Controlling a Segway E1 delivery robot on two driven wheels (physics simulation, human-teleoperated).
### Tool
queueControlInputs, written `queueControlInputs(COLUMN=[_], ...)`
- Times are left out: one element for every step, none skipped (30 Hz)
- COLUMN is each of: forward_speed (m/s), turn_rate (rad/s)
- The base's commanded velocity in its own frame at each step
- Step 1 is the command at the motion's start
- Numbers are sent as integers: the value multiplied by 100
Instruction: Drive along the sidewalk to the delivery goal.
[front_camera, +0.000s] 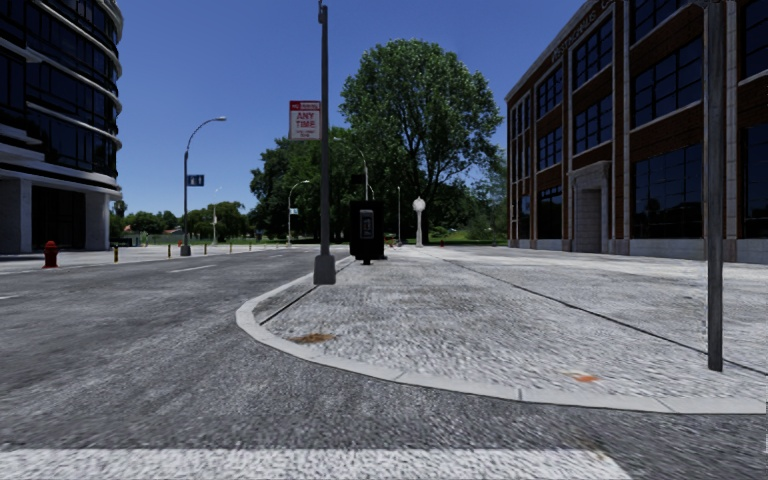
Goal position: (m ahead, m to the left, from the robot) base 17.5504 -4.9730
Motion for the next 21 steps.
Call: queueControlInputs(forward_speed=[200, 200, 200, 200, 200, 200, 200, 198, 198, 184, 172, 166, 163, 163, 160, 157, 155, 151, 151, 151, 150], turn_rate=[-21, -21, -23, -23, -28, -30, -31, -31, -31, -31, -31, -31, -31, -31, -32, -33, -34, -34, -34, -34, -34])
